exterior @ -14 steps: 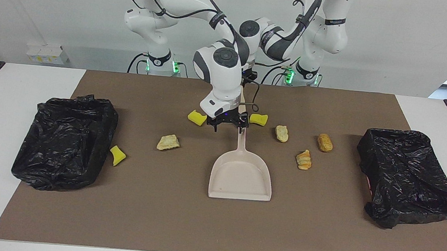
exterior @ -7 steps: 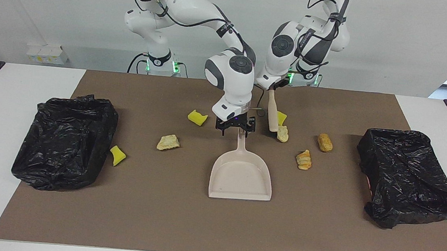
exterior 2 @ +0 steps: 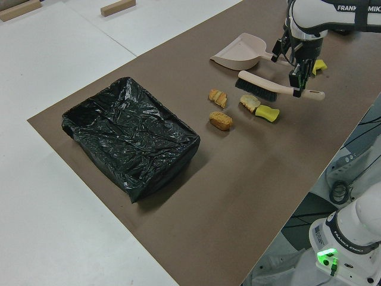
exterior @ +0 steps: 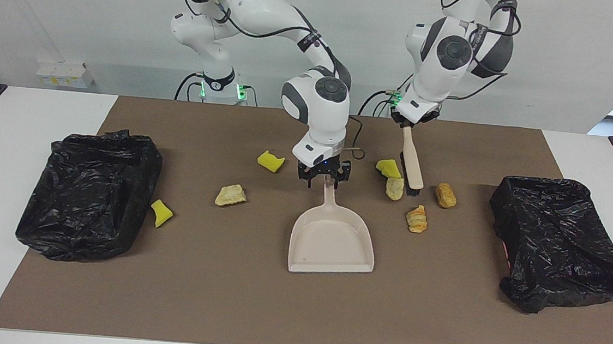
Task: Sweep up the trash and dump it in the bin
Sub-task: 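Sweep the bread chunks into the dustpan with the brush in the left gripper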
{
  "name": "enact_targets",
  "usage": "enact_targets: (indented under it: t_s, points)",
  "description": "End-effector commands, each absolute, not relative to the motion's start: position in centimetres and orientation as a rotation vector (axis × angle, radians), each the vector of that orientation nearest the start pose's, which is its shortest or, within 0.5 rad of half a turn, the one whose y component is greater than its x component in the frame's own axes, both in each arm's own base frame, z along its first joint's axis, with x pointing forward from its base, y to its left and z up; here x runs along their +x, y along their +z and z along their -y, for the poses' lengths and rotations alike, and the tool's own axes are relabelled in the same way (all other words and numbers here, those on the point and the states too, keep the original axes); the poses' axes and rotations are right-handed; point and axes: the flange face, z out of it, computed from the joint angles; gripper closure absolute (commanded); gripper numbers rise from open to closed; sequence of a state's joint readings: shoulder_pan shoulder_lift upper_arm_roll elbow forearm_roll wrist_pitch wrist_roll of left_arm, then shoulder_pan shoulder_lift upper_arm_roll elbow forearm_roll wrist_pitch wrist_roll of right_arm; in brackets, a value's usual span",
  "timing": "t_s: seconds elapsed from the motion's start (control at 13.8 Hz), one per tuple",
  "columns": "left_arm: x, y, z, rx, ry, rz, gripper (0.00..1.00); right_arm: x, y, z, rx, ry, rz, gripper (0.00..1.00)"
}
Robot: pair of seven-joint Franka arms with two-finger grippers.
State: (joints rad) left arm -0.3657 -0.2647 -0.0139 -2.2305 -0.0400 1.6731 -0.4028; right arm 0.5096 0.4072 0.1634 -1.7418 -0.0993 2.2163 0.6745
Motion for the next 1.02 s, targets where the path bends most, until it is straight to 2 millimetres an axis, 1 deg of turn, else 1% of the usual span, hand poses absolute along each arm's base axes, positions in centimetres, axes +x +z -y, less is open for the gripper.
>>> enact_targets:
  t_s: [0.0, 0.07, 0.15, 0.22, 0.29, 0.36, 0.44, 0.51, 0.58, 0.73, 0.8, 0.94]
  points:
    - [41.8, 46.2, 12.9, -3.001, 0.428, 0.148, 1.0, 52.5, 34.9, -40.1, -3.103, -0.122, 0.176, 0.53]
    - [42.1, 45.9, 11.9, -3.004, 0.429, 0.178, 1.0, 52.5, 34.9, -40.0, -3.105, -0.116, 0.229, 0.56]
    - [42.7, 45.7, 10.1, -3.017, 0.416, 0.209, 1.0, 52.6, 34.8, -39.8, -3.106, -0.113, 0.317, 0.66]
    - [43.3, 45.7, 8.5, -3.035, 0.4, 0.202, 1.0, 52.5, 34.8, -39.7, -3.102, -0.113, 0.434, 0.86]
    - [43.5, 45.4, 6.9, -3.05, 0.4, 0.172, 1.0, 52.6, 34.9, -39.5, -3.091, -0.111, 0.55, 0.98]
    - [43.7, 44.9, 5.0, -3.058, 0.404, 0.183, 1.0, 52.9, 34.7, -38.9, -3.085, -0.089, 0.64, 1.0]
    - [43.7, 44.2, 4.0, -3.067, 0.39, 0.169, 1.0, 53.1, 34.9, -38.3, -3.081, -0.062, 0.706, 1.0]
    - [43.5, 43.2, 3.4, -3.057, 0.391, 0.154, 1.0, 53.3, 35.5, -37.6, -3.08, -0.052, 0.74, 1.0]
    - [43.3, 42.3, 3.2, -3.044, 0.387, 0.131, 1.0, 53.6, 36.6, -36.8, -3.077, -0.053, 0.771, 1.0]
    - [43.2, 40.4, 3.1, -3.048, 0.368, 0.127, 1.0, 53.5, 38.2, -35.6, -3.071, -0.024, 0.853, 1.0]
    - [43.4, 39.4, 3.2, -3.046, 0.38, 0.124, 1.0, 53.4, 38.9, -35.0, -3.062, -0.004, 0.919, 1.0]
    - [44.2, 37.5, 4.2, -3.047, 0.367, 0.089, 1.0, 53.2, 40.2, -33.5, -3.015, 0.065, 1.119, 1.0]
